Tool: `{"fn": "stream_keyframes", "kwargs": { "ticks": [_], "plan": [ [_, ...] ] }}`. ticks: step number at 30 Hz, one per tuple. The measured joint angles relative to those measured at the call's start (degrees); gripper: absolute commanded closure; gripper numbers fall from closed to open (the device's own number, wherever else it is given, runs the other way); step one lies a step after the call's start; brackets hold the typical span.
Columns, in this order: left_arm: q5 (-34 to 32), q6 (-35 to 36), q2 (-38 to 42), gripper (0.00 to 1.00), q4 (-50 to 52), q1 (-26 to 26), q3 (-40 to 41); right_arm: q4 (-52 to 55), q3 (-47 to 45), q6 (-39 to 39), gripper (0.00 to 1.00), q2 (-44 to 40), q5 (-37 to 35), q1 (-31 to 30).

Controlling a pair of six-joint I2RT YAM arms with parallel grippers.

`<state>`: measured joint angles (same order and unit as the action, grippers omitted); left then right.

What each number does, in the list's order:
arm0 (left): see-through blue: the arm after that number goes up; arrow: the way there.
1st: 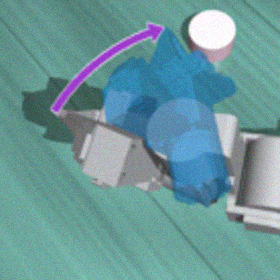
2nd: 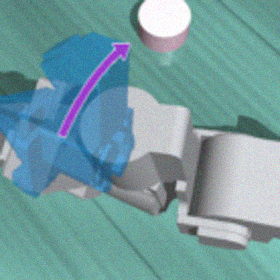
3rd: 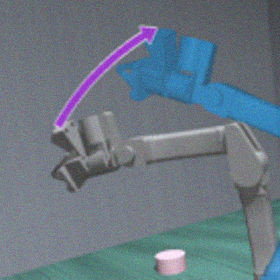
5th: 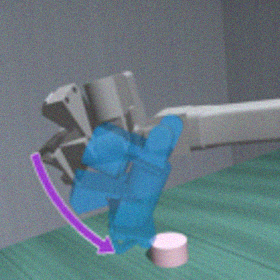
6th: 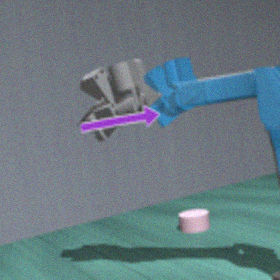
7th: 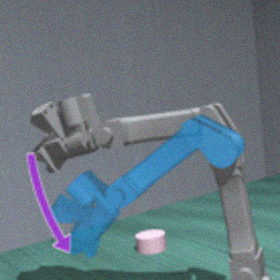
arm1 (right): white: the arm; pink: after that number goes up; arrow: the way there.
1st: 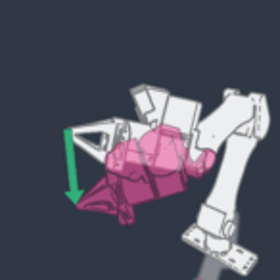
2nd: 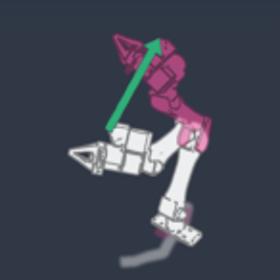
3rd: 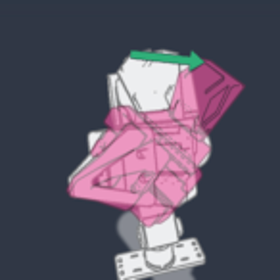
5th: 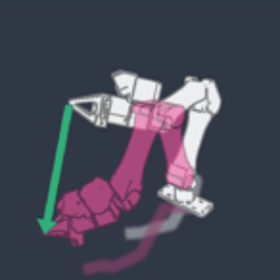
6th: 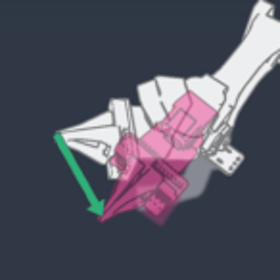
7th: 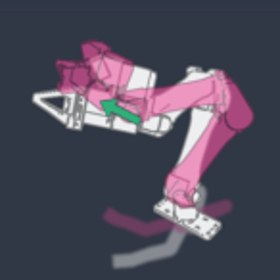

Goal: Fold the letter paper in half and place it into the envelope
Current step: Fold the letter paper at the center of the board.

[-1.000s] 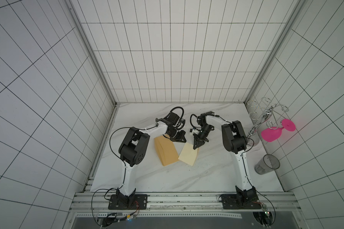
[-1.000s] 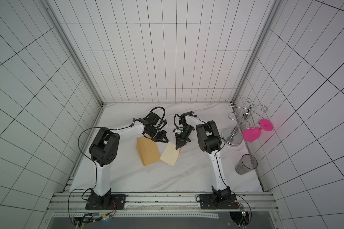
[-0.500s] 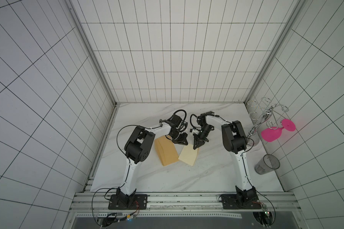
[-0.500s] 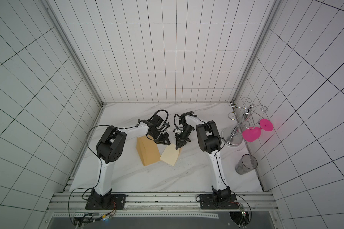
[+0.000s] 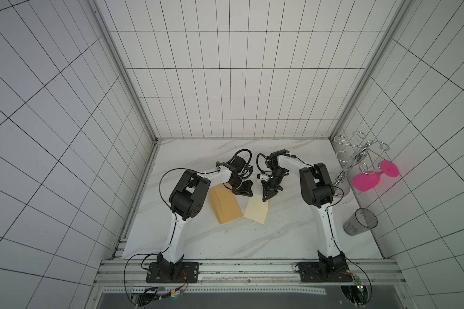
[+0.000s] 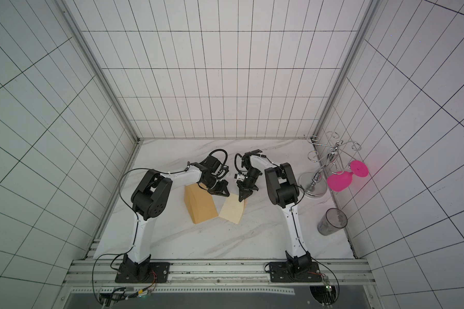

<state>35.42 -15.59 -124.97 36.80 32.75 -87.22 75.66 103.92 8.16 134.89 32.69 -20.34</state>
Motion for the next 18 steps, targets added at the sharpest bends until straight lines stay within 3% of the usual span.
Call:
{"fn": "stream_keyframes", "kwargs": {
  "ticks": [7, 18],
  "plan": [
    [0.35, -0.42, -0.07, 1.00, -1.57, 0.70, 0.57, 0.59, 3.30, -0.76, 0.98, 0.63, -4.48, 0.11],
    [0.09, -0.52, 3.19, 1.00, -3.50, 1.49, 5.88, 2.91, 17.66, -2.89, 0.92, 6.25, -11.93, 1.44]
  ]
}}
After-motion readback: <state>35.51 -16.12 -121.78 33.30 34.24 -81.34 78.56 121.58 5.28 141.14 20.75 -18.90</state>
